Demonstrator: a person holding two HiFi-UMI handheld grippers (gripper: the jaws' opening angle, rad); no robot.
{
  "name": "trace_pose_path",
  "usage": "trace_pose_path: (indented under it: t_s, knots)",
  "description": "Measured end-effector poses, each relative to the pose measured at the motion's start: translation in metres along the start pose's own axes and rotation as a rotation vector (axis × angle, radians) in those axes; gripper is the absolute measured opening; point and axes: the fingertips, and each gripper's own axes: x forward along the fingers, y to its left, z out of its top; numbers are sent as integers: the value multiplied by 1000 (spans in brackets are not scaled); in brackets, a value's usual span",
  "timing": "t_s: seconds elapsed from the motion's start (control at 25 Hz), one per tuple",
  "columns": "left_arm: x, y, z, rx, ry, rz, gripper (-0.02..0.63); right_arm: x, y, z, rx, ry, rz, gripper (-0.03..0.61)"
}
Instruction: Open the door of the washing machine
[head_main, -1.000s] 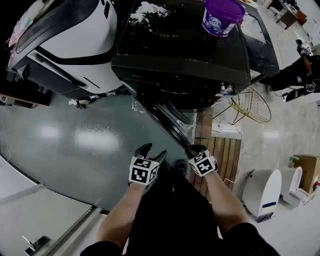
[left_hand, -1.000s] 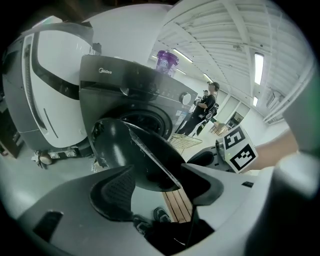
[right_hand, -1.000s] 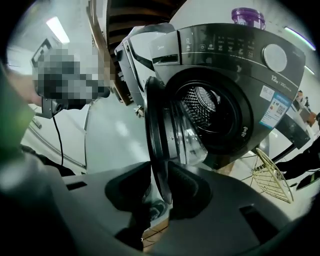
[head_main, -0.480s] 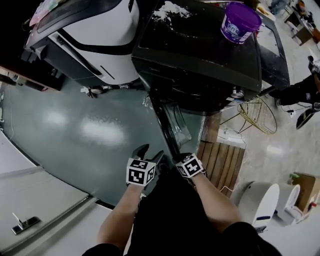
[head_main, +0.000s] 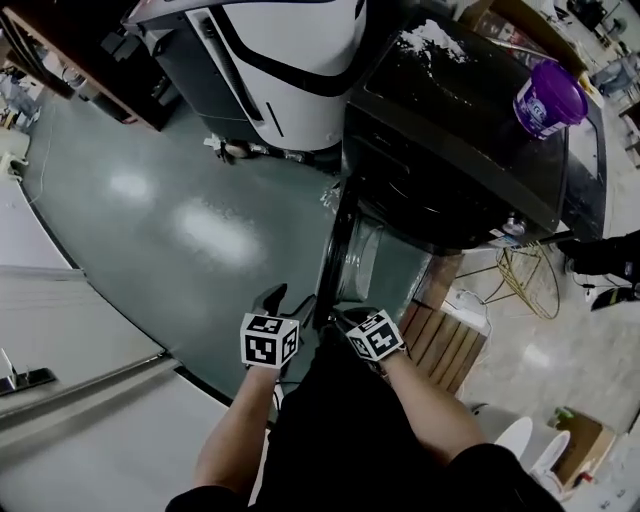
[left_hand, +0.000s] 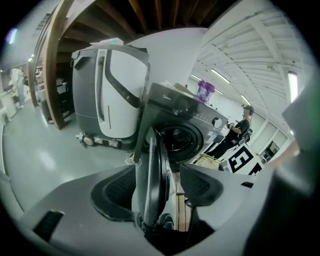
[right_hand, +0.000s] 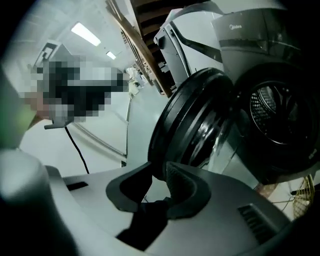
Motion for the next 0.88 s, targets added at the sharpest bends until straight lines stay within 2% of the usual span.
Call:
trace_pose_path:
  t_s: [0.2, 0.44, 0.68, 0.88]
  knots:
    - [-21, 13, 16, -51, -70, 25, 288, -44, -13, 22, -52, -46, -40, 95]
    - [-36, 13, 49, -83, -150, 4, 275, -101, -35, 51, -18, -142, -104, 69]
    - [-41, 4, 91, -15, -181, -22, 250, -154, -53, 90, 7, -268, -184, 48]
    - [-49, -4, 120, 41, -212, -60, 227, -189, -62, 108, 30, -356, -245, 25]
